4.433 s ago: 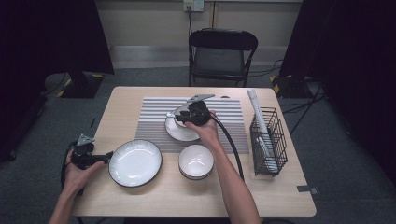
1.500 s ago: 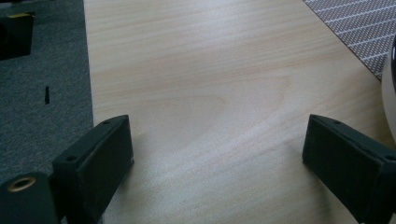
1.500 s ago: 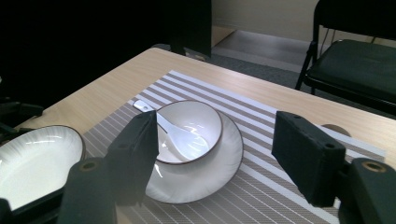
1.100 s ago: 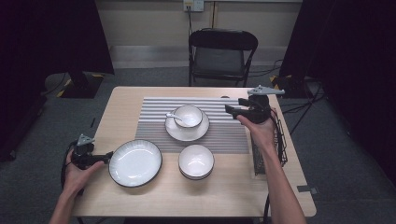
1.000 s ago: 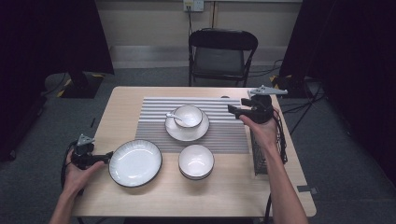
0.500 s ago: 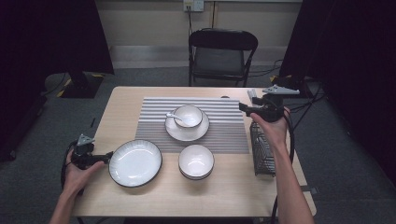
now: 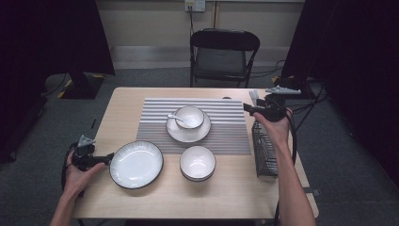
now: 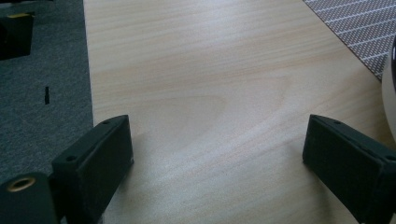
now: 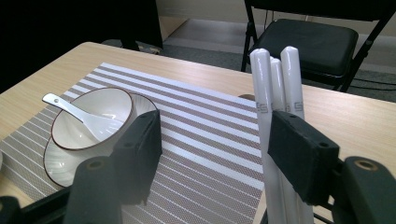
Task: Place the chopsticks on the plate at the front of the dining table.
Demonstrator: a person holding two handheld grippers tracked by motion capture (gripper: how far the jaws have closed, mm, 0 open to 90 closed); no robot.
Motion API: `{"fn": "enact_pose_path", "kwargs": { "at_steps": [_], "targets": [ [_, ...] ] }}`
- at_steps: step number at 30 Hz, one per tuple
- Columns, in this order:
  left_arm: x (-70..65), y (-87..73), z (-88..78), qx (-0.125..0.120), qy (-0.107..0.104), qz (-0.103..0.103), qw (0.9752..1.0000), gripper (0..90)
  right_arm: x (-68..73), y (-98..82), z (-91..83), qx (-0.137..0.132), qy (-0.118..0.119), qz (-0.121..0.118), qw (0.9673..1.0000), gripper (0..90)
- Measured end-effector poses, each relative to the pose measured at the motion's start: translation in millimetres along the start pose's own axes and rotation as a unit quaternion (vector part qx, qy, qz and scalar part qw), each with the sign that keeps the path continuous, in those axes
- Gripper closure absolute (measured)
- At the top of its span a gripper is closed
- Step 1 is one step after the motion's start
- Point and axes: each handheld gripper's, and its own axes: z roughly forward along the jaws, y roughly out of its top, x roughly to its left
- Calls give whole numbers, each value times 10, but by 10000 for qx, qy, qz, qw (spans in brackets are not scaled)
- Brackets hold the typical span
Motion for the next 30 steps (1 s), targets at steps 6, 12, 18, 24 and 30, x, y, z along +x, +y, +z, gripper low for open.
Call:
{"fn": "enact_pose_path", "kwargs": {
  "at_steps": [6,12,18,24,30],
  "targets": [
    [0,0,-1,1,9,1,10000,79,10,-3,4,7,-64,-20,10000,353],
    [-1,0,-1,1,13,3,10000,78,-5,-8,9,-56,-102,23,9999,349],
    [3,1,-3,14,20,31,10000,79,16,2,38,-35,-175,-3,9998,349],
    [-1,0,-1,0,11,-2,10000,79,-22,-8,34,-58,-254,70,9996,345],
    [0,0,-1,1,5,2,10000,79,-37,-24,86,83,-171,96,9998,379]
  ]
}}
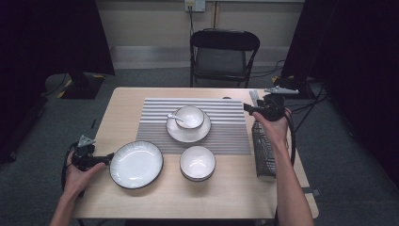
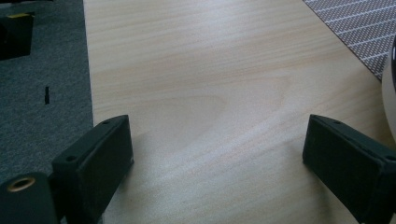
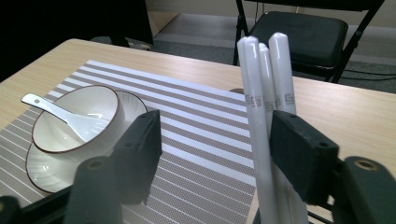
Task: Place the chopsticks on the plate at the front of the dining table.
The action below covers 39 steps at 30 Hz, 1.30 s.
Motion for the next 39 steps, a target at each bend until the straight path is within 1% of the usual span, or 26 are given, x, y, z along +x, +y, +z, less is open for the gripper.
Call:
{"fn": "enact_pose_path", "kwargs": {
  "at_steps": [1,2,3,4,6,7,10,12,17,18,22,24,27,29,30,32,34,38,39],
  "targets": [
    [0,0,0,0,5,0,10000,79,2,0,-6,-6,16,-7,10000,383],
    [-1,0,0,-1,3,-4,10000,79,-1,0,-15,60,16,-14,10000,415],
    [0,0,0,1,3,0,10000,79,-1,0,-15,60,16,-14,10000,415],
    [-1,0,0,0,7,-1,10000,79,-4,-1,-23,71,38,-23,10000,454],
    [-1,0,-1,1,8,1,10000,78,-7,-11,-33,135,181,-7,9997,472],
    [0,0,0,-1,5,-2,10000,79,6,-19,-31,166,184,-51,9997,503],
    [-1,0,0,-2,4,-3,10000,79,21,-40,-14,222,194,-113,9995,544],
    [0,0,0,1,7,0,10000,78,26,-50,-17,216,225,-94,9995,568],
    [-1,0,0,2,1,-1,10000,79,19,-64,-60,250,304,-97,9992,684],
    [0,0,0,1,3,-1,10000,79,19,-69,-68,256,308,-95,9992,693],
    [-1,0,1,0,-3,-3,10000,78,30,-74,-112,308,356,-171,9987,754],
    [0,0,0,1,1,-1,10000,79,19,-78,-129,310,384,-126,9987,762],
    [-1,0,0,2,1,-3,10000,79,15,-92,-155,331,354,-160,9987,762],
    [-1,0,1,0,-3,-3,10000,79,6,-101,-157,370,287,-184,9987,769],
    [-1,0,1,1,-3,-3,10000,79,-29,-111,-160,446,247,-139,9986,773],
    [0,0,1,1,-6,0,10000,79,-36,-122,-162,431,247,-125,9987,775],
    [0,1,1,3,-5,0,10000,79,-25,-130,-158,505,163,-217,9984,785],
    [-1,0,1,1,-4,-2,10000,78,8,-132,-156,459,83,-323,9984,792],
    [0,0,1,2,-6,-2,10000,79,9,-131,-155,444,80,-319,9985,794]
  ]
}}
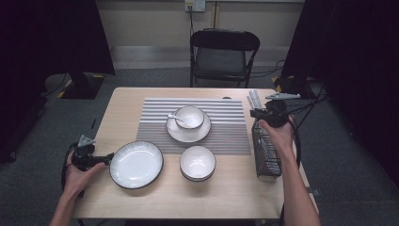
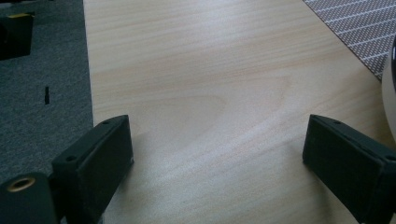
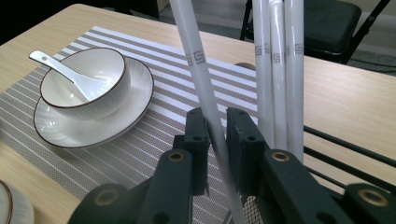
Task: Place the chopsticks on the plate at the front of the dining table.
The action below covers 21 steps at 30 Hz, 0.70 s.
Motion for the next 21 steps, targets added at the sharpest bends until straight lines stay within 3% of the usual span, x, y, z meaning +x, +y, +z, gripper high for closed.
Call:
{"fn": "enact_pose_path", "kwargs": {
  "at_steps": [10,21],
  "targets": [
    [0,0,0,1,1,1,10000,79,15,21,-61,-306,-100,-218,9992,809],
    [0,0,-1,1,6,4,10000,79,-5,34,-137,-538,-94,-259,9982,816]
  ]
}}
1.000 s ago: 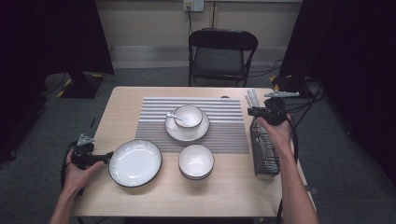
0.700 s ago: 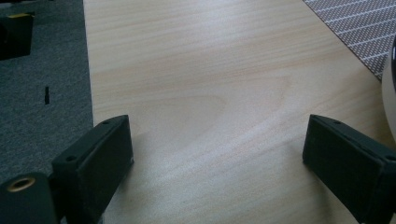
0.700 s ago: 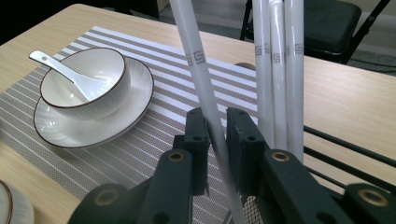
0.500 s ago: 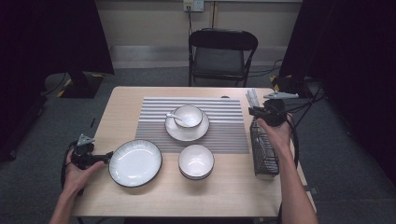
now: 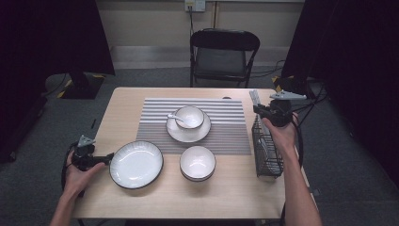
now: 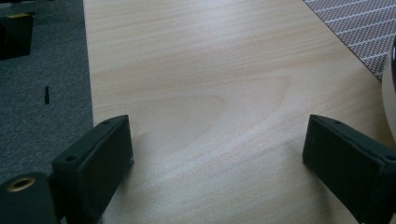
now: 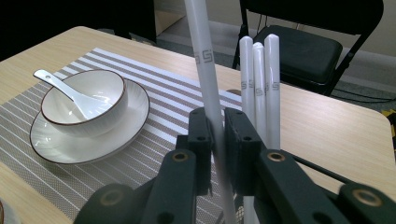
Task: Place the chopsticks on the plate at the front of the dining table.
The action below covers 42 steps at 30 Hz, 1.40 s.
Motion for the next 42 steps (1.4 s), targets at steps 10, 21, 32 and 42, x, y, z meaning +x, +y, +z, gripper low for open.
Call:
{"fn": "enact_pose_path", "kwargs": {
  "at_steps": [10,21,32,42],
  "targets": [
    [0,0,1,0,-4,-4,10000,79,-8,94,-72,-257,117,34,9996,848],
    [0,0,0,-1,-1,0,10000,78,-72,20,-103,-471,182,248,9984,849],
    [-1,0,1,-1,-5,-4,10000,79,-103,43,-174,-633,273,252,9973,850],
    [-1,0,0,0,-3,-3,10000,78,-106,101,-251,-793,276,227,9962,850]
  ]
}}
